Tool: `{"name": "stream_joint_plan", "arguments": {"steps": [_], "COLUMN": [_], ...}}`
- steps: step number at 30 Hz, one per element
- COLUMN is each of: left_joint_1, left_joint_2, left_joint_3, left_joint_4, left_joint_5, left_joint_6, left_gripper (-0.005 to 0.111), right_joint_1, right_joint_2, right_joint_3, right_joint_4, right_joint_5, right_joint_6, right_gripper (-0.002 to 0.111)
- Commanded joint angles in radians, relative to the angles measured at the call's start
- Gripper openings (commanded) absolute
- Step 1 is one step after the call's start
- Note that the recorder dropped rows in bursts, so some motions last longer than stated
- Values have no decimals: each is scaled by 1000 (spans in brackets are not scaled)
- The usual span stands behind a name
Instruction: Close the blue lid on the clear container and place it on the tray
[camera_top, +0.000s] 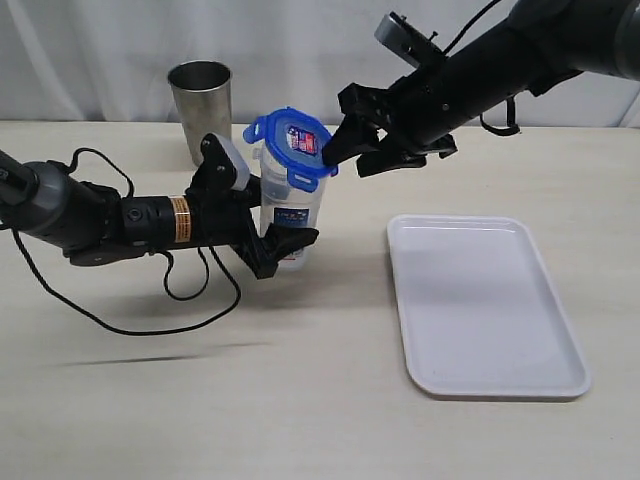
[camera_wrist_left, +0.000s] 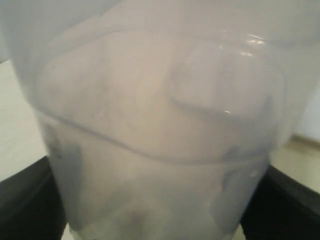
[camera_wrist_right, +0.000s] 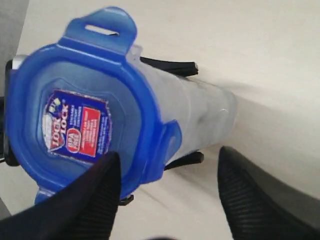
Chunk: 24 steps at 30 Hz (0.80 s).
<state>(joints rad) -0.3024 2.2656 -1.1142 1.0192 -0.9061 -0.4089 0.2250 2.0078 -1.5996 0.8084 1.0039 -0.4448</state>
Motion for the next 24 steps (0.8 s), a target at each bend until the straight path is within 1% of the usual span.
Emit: {"name": "stream_joint_plan", "arguments": {"steps": [1, 6, 11, 14, 15, 16, 18, 19, 22, 24], "left_joint_1": [1, 1, 1, 1, 1, 1, 1, 1, 1, 1], "left_joint_2": [8, 8, 8, 8, 8, 8, 8, 8, 8, 8], "left_joint_3": [6, 6, 6, 6, 6, 6, 6, 6, 6, 6], "left_joint_4": [12, 12, 12, 12, 12, 12, 12, 12, 12, 12], "left_joint_5": [29, 29, 29, 29, 29, 31, 33, 33, 29, 29], "left_joint_6": [-18, -18, -18, -18, -18, -18, -18, -18, -18, -18], "left_gripper": [0, 0, 0, 0, 0, 0, 0, 0, 0, 0], "right_joint_1": [-1, -1, -1, -1, -1, -1, 1, 11, 43, 64], "right_joint_2": [-30, -34, -53, -77, -83, -88, -88, -84, -67, -60], "right_joint_3": [7, 7, 7, 7, 7, 7, 7, 7, 8, 8], "right_joint_4": [36, 65, 103, 118, 116, 100, 27, -46, -216, -202], "right_joint_5": [24, 16, 14, 16, 16, 16, 33, 44, 59, 52], "right_joint_6": [-84, -96, -237, -246, -217, -140, 43, 107, 175, 166], "right_gripper": [55, 55, 54, 54, 54, 54, 54, 54, 54, 54]}}
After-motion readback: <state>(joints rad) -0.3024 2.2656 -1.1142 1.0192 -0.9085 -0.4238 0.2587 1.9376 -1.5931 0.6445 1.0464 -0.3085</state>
